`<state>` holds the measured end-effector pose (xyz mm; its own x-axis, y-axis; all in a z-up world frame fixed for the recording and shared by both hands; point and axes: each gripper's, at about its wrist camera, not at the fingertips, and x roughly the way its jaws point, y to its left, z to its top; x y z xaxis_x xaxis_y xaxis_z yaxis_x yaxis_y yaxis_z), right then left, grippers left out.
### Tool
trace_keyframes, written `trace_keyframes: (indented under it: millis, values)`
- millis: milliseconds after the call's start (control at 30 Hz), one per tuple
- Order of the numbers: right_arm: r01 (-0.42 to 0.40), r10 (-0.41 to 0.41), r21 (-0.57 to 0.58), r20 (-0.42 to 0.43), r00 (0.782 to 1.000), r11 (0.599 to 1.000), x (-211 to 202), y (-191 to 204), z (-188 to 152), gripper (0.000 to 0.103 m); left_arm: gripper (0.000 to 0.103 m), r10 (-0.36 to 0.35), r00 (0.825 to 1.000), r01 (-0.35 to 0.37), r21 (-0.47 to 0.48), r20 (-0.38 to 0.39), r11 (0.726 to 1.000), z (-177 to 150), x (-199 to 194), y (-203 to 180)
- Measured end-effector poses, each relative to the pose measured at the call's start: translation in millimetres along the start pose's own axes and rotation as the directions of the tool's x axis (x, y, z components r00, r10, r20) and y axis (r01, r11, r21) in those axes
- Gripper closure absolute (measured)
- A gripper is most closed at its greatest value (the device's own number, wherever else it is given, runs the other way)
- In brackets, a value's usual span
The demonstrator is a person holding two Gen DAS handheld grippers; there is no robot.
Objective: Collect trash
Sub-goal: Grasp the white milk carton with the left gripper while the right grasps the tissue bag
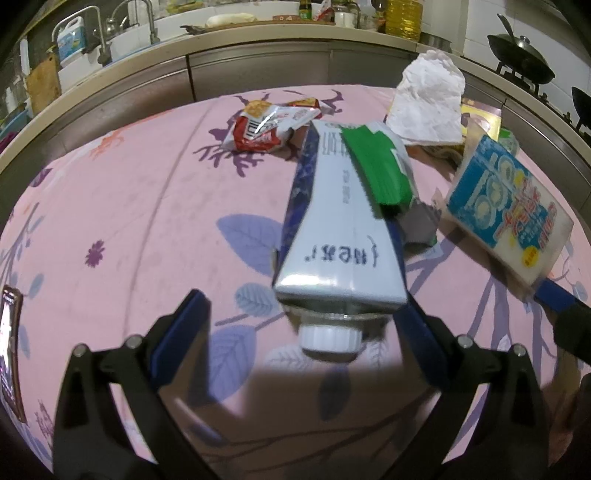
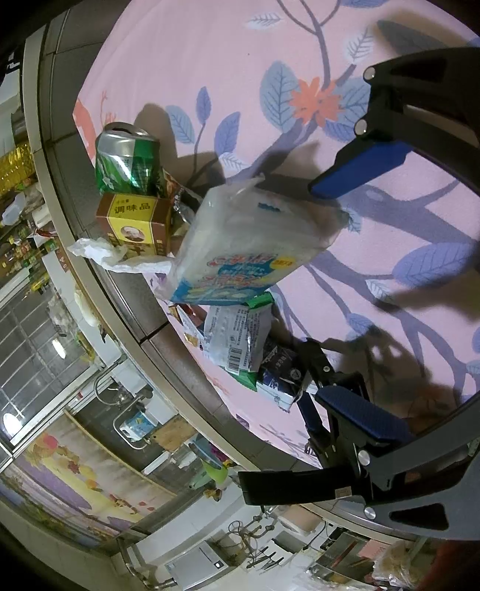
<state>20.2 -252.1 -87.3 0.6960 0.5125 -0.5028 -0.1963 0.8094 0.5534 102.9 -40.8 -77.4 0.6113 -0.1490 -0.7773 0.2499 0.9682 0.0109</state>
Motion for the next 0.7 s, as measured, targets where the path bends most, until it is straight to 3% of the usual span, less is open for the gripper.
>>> trace_keyframes:
  millis: [600, 700]
  values:
    - [0.008, -0.008, 0.028, 0.004, 1.000, 1.000, -4.3, -3.1, 2.0, 0.006, 0.006, -0.009, 1.000, 0.009, 0.010, -0.004, 1.000, -0.1, -1.6, 3.3]
    - [0.028, -0.029, 0.042, 0.007, 1.000, 0.999, -8.2, -7.9, 6.7, 0.008, 0.006, -0.026, 0.998, 0.026, -0.003, 0.057, 1.000, 2.0, -14.2, 5.8]
